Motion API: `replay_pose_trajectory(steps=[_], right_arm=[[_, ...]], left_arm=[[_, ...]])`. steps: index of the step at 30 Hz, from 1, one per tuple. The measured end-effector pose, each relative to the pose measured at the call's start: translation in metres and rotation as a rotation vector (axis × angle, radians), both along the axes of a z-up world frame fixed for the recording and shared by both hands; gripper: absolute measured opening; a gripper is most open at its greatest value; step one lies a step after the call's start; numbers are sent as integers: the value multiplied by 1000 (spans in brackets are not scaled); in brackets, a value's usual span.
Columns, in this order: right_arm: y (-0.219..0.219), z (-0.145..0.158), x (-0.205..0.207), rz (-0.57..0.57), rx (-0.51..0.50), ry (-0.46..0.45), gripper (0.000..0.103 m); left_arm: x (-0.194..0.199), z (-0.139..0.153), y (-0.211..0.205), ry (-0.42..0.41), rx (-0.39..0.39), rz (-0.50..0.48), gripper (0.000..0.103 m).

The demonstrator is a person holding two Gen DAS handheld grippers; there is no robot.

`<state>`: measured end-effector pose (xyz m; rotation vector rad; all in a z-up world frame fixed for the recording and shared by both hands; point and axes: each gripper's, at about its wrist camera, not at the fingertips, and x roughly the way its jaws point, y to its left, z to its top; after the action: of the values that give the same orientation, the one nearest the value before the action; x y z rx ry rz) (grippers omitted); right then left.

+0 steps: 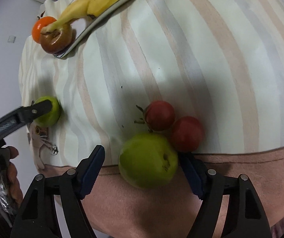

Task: Organize fruits
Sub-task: 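Grasp a green apple with the left gripper while the right grasps another, then carry both green apples onto the plate and lower them among the fruit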

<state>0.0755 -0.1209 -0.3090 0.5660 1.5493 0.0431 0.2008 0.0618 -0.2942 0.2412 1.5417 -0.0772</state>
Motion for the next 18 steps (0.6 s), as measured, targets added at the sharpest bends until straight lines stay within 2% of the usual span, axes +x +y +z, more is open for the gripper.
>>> replay_pose_trajectory(steps=[2,4,7,10,18], right_arm=[[3,1,1,18,-31,0,70],[4,1,2,44,-67,-10,59],[10,5,1,74,-78,-18,59],[19,10,-3,136,-99,-28,59],[45,29,-37,402,-212,-59,59]], left_arm=[[-3,-1,-4,-20,18,-14,61],[-8,4,-4,-58,17,-10,61],[-17,10,-5,-76,3,16,61],[-44,20,-1,-85,-29,49,61],[-136,19,2,13,-109,102,61]])
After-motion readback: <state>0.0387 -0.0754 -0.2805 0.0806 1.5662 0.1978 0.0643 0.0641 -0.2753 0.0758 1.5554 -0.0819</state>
